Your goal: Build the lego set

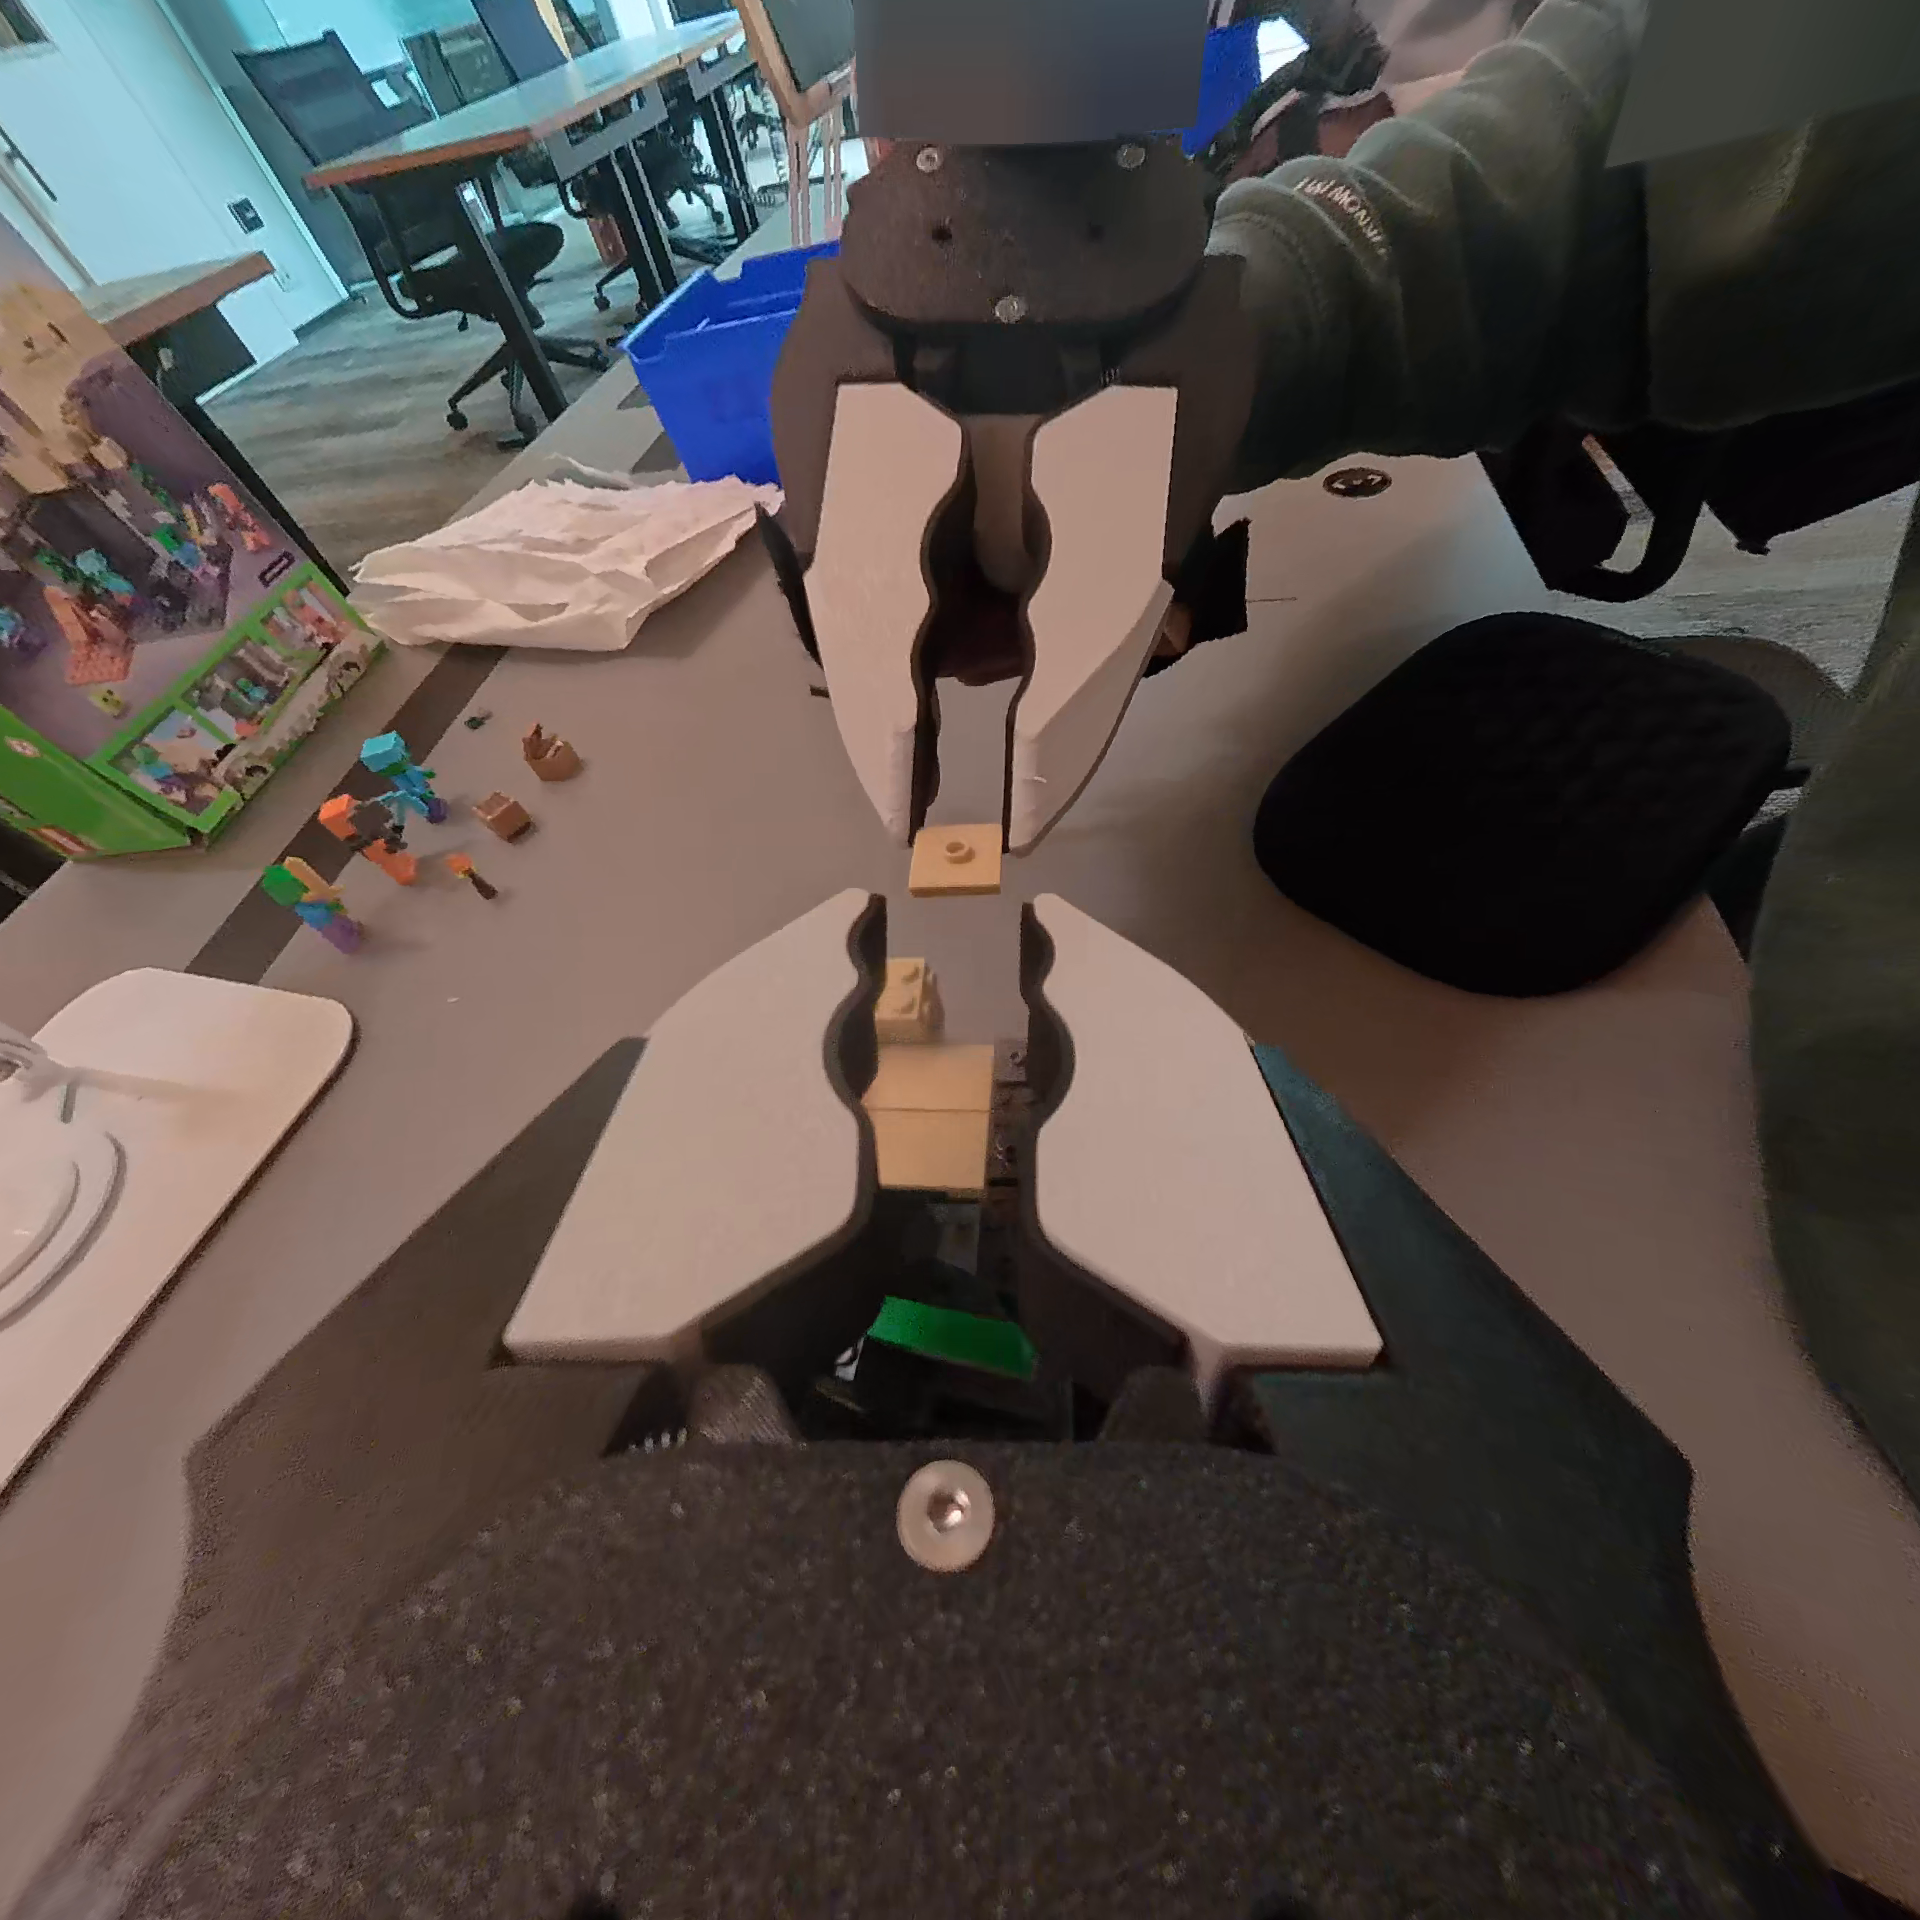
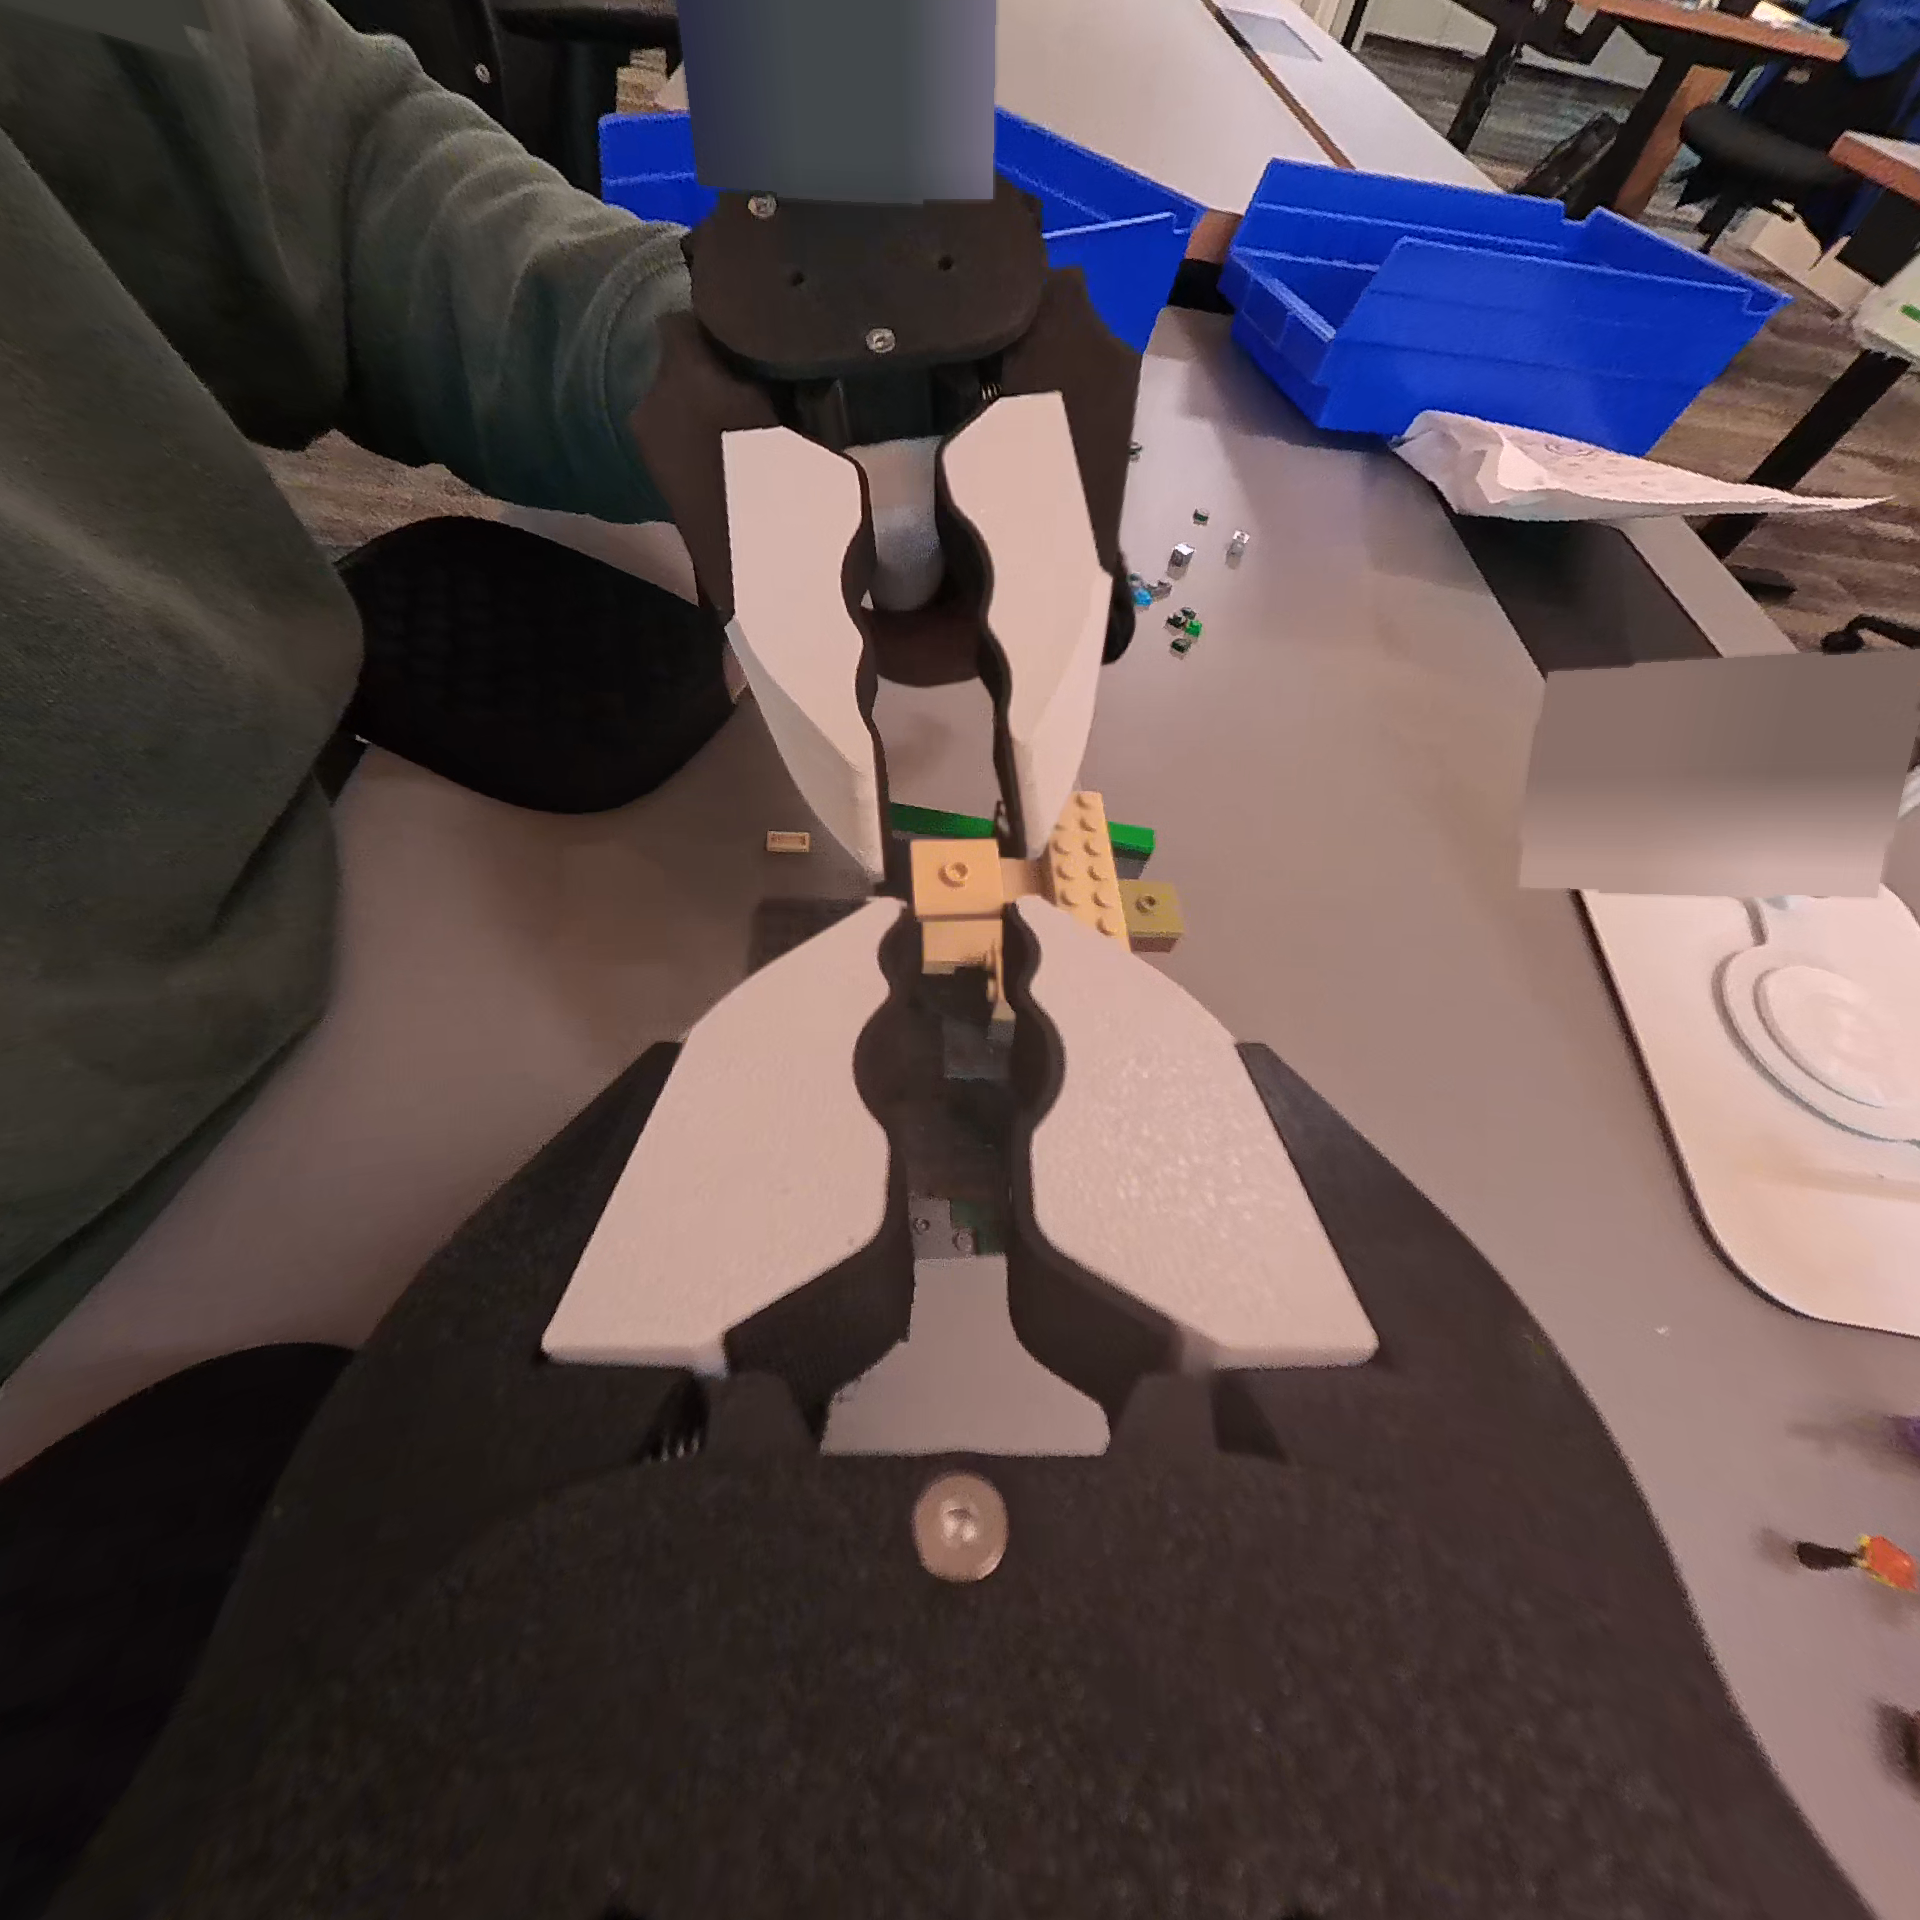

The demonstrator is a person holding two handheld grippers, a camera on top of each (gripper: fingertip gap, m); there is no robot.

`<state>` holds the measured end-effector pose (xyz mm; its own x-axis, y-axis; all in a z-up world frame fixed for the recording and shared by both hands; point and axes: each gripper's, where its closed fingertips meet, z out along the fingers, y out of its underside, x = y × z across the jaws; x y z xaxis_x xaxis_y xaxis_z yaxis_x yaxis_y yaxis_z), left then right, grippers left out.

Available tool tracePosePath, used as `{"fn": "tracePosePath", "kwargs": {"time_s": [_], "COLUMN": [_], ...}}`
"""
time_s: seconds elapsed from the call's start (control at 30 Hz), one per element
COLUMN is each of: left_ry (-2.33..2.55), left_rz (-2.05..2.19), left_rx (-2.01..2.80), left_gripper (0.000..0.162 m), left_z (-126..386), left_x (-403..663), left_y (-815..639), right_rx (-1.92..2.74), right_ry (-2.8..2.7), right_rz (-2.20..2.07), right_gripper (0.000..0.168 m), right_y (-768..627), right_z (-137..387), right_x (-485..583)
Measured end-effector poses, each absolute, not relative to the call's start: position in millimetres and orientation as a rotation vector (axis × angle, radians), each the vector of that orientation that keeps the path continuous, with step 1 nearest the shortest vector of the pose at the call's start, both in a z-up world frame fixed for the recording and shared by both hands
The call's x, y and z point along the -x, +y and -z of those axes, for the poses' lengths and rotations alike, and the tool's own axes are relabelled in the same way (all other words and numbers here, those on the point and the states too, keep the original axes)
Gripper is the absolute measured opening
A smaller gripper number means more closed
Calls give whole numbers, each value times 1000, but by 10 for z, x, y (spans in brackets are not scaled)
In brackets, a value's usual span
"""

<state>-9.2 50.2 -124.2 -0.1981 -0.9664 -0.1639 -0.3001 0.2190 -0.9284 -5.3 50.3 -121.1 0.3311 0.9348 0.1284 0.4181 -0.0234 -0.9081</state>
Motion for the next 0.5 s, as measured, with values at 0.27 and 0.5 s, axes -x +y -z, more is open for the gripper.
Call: {"fn": "tracePosePath", "kwargs": {"time_s": [0.27,0.5], "left_ry": [1721,1778], "left_rz": [917,827], "left_rx": [1281,1290], "left_gripper": [20,17], "left_z": [1379,1414], "left_x": [93,69], "left_y": [617,671], "right_rx": [1642,1656], "right_ry": [-1260,-1275], "right_rz": [-651,-646], "right_gripper": [15,15], "right_y": [592,637], "right_z": [1311,1367], "right_x": [27,45]}}
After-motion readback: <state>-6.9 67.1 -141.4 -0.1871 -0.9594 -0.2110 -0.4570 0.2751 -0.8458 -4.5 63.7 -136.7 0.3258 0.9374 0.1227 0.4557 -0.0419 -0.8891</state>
